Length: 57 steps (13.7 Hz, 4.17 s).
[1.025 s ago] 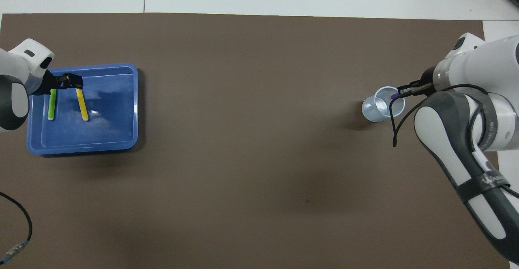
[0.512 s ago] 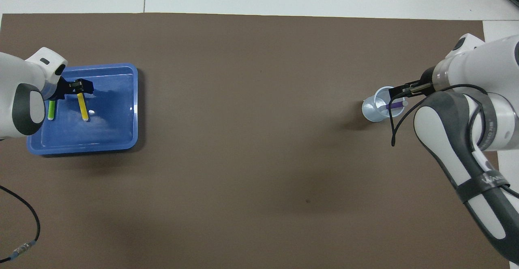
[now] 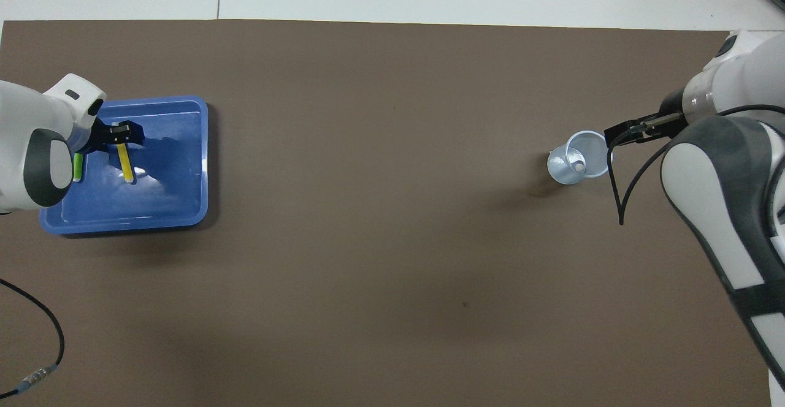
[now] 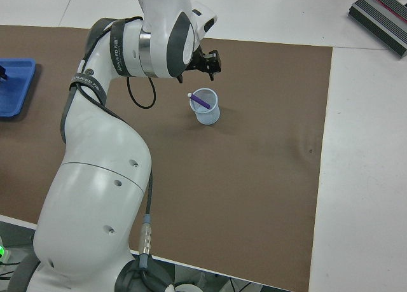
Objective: Transfer and insert pens with both arms
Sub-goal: 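Grasp the yellow pen with the left gripper while the right gripper withdraws, then lift the yellow pen with the left gripper toward the right gripper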
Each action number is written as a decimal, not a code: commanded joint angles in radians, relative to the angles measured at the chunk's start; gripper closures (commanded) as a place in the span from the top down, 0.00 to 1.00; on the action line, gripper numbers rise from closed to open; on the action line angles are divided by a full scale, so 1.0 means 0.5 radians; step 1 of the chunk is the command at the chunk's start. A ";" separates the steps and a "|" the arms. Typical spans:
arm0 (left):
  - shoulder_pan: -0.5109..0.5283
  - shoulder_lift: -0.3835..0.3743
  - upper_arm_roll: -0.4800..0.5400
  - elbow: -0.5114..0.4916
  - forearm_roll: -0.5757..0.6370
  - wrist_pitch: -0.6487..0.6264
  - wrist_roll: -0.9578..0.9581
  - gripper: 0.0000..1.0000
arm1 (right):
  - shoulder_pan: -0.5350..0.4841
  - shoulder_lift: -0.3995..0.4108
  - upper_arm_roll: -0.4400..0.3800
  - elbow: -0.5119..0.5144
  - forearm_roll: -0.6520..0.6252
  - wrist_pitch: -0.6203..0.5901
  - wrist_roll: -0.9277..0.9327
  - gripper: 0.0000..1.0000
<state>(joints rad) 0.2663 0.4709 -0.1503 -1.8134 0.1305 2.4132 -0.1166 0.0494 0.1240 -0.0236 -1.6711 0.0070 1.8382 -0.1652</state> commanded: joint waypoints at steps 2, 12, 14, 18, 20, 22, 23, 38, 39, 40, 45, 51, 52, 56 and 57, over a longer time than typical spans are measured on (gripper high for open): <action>-0.008 -0.024 0.021 -0.052 -0.016 0.009 -0.006 0.39 | -0.007 -0.064 0.013 0.108 -0.005 -0.249 0.042 0.92; -0.011 -0.034 0.021 0.018 -0.016 -0.181 -0.024 0.00 | -0.004 -0.156 0.007 0.109 -0.014 -0.363 0.042 0.98; -0.011 -0.073 0.012 0.086 -0.016 -0.346 -0.070 0.00 | -0.022 -0.168 0.007 0.069 -0.011 -0.311 0.039 0.98; -0.014 -0.217 -0.003 0.123 -0.110 -0.565 -0.162 0.00 | -0.022 -0.177 0.007 0.056 -0.005 -0.305 0.042 0.98; -0.014 -0.294 0.000 0.120 -0.184 -0.632 -0.196 0.00 | -0.010 -0.177 0.007 0.053 -0.005 -0.302 0.042 0.98; -0.014 -0.343 -0.006 0.120 -0.194 -0.678 -0.340 0.00 | -0.010 -0.177 0.007 0.053 -0.005 -0.299 0.042 0.98; -0.032 -0.362 -0.018 0.120 -0.224 -0.700 -0.435 0.00 | -0.010 -0.181 0.007 0.050 -0.005 -0.302 0.039 0.98; -1.020 -0.546 -0.043 0.212 -0.448 -0.713 -2.990 0.00 | -0.095 -0.251 0.004 -0.097 0.455 -0.308 0.137 1.00; -1.084 -0.537 -0.046 0.233 -0.497 -0.658 -3.143 0.00 | -0.096 -0.266 0.004 -0.130 0.513 -0.296 0.155 1.00; -1.140 -0.531 -0.046 0.258 -0.534 -0.608 -3.281 0.00 | -0.090 -0.269 0.004 -0.155 0.590 -0.296 0.177 1.00; -1.437 -0.525 -0.049 0.277 -0.635 -0.452 -3.794 0.00 | -0.074 -0.288 0.004 -0.259 1.209 -0.075 0.422 1.00; -1.717 -0.485 -0.046 0.289 -0.608 -0.001 -4.389 0.00 | 0.112 -0.285 0.016 -0.360 1.596 0.268 0.524 1.00; -1.741 -0.479 -0.046 0.289 -0.608 0.048 -4.436 0.00 | 0.146 -0.285 0.016 -0.376 1.627 0.287 0.518 1.00; -1.745 -0.457 -0.046 0.307 -0.617 0.098 -4.458 0.00 | 0.138 -0.318 0.010 -0.419 1.643 0.128 0.257 1.00; -1.738 -0.451 -0.043 0.319 -0.617 0.119 -4.458 0.00 | 0.098 -0.328 0.010 -0.443 1.640 0.082 0.205 1.00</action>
<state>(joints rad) -0.5949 0.2245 -0.1847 -1.6836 -0.1698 2.4538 -2.3305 0.1375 0.0043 -0.0193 -1.8396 0.7998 1.9166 0.0136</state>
